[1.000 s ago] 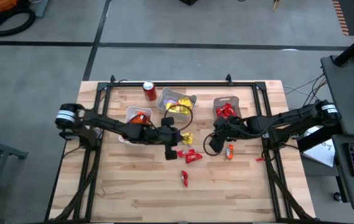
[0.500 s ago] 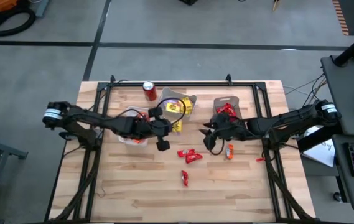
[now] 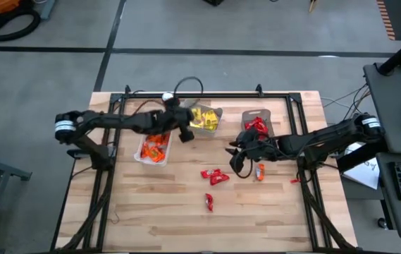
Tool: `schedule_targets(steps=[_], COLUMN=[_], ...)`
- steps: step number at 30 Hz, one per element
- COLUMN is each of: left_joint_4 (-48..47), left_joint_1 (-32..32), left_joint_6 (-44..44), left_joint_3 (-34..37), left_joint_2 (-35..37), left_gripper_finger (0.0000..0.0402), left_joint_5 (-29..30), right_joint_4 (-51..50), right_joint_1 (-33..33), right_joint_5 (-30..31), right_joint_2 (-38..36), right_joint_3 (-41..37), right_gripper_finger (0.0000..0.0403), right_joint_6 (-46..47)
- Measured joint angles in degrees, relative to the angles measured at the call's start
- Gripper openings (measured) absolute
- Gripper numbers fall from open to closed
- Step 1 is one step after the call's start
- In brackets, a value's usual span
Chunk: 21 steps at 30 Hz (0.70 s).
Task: Sort candy
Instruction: Put the yellow candy into the gray bin, then put the orange chocolate into the white bin
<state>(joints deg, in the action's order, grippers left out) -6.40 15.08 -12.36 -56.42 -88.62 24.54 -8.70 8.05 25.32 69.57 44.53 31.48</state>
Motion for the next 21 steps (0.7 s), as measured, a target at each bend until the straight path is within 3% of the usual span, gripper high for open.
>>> schedule_targets(steps=[5, 12, 21], left_joint_4=[5.7, 5.81, 1.9], left_joint_1=[5.76, 6.96, 6.58], left_joint_6=[1.28, 3.62, 4.96], left_joint_3=[-0.16, -1.2, -1.16], left_joint_2=[-3.4, -8.16, -8.55], left_gripper_finger=[0.0, 0.0007, 0.0083], left_joint_5=[-5.08, -5.67, -5.82], right_joint_4=[0.07, 0.06, 0.69], right_joint_1=[-0.04, -0.01, 0.07], right_joint_5=[0.0, -0.68, 0.68], right_joint_2=[1.46, 1.31, 1.41], right_joint_3=[-0.04, -0.04, -0.04], right_gripper_finger=[0.0127, 0.0136, 0.0146], right_joint_6=[-0.71, -0.86, -2.17])
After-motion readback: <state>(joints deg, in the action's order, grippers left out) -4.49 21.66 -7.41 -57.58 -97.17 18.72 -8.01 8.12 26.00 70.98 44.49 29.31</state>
